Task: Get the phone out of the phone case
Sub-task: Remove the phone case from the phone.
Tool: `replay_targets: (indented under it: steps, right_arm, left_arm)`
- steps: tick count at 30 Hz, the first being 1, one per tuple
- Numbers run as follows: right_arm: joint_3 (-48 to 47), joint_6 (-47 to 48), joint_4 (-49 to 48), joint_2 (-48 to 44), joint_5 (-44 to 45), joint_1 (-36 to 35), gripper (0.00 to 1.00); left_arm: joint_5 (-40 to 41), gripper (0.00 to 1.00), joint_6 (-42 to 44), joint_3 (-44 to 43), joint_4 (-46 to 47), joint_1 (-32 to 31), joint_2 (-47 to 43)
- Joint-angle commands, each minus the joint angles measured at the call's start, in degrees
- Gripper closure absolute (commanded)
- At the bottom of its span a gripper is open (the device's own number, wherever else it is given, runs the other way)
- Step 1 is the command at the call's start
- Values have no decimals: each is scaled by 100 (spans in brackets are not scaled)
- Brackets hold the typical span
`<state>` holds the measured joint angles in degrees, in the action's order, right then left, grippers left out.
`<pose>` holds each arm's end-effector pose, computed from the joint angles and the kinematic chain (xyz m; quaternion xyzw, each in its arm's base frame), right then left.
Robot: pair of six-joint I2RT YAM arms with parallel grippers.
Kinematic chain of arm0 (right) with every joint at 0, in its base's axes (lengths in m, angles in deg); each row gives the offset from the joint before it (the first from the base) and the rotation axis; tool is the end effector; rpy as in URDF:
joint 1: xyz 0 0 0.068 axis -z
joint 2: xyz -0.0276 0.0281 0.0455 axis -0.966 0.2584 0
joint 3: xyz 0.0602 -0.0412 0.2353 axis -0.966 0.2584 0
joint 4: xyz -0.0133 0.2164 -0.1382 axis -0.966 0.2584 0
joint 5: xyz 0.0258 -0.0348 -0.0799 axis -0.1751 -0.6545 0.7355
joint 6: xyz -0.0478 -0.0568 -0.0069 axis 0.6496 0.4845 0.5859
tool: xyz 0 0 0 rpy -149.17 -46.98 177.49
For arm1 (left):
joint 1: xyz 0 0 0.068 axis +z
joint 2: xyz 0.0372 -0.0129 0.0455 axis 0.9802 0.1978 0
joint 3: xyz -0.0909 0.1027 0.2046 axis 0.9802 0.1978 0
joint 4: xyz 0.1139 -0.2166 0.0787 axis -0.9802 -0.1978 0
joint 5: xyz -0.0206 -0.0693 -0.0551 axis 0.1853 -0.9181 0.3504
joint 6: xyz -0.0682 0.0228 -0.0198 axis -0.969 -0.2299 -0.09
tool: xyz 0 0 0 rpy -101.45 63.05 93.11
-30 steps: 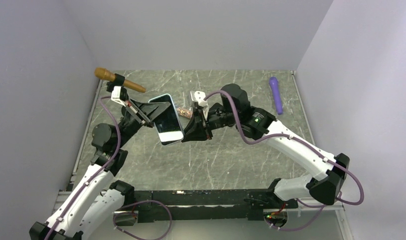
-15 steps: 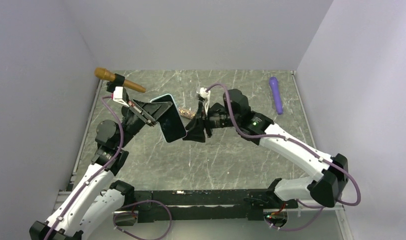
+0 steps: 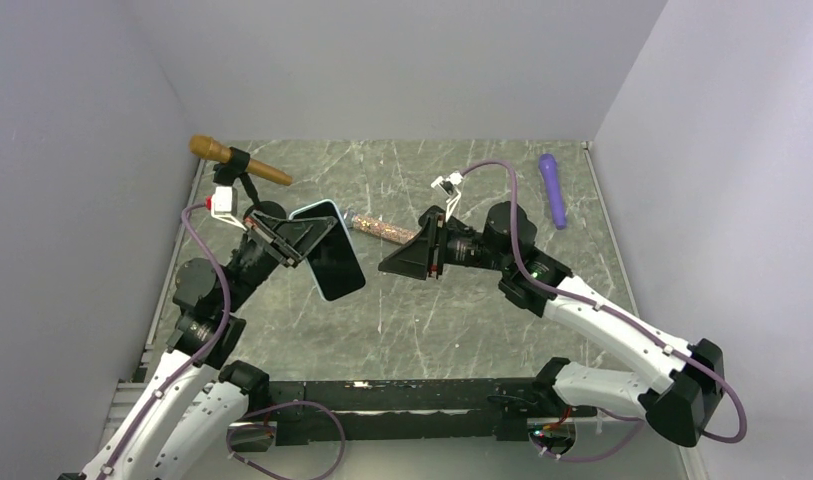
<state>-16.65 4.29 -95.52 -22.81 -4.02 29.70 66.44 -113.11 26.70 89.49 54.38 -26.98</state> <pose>0.1709 0.2229 0.3398 -0.1987 0.6911 0.6218 0.3103 0.1573 -0.0920 0.3681 -0.1020 0.5699 -0.6556 0.4848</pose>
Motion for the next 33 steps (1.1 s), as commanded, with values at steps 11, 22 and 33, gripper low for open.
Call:
replay_targets:
  steps: [11,22,33]
  right_arm:
    - [508,-1215,-1946,326,-211,-319,64]
    - [510,-1097,-1794,156,-41,-407,70]
    - [400,-1051,-1752,235,28,-580,73]
  left_arm:
    - [81,100,-164,122,394,-13,-115]
    - [-6,100,-32,62,88,-13,-117]
    - [-205,100,-112,152,258,-14,40]
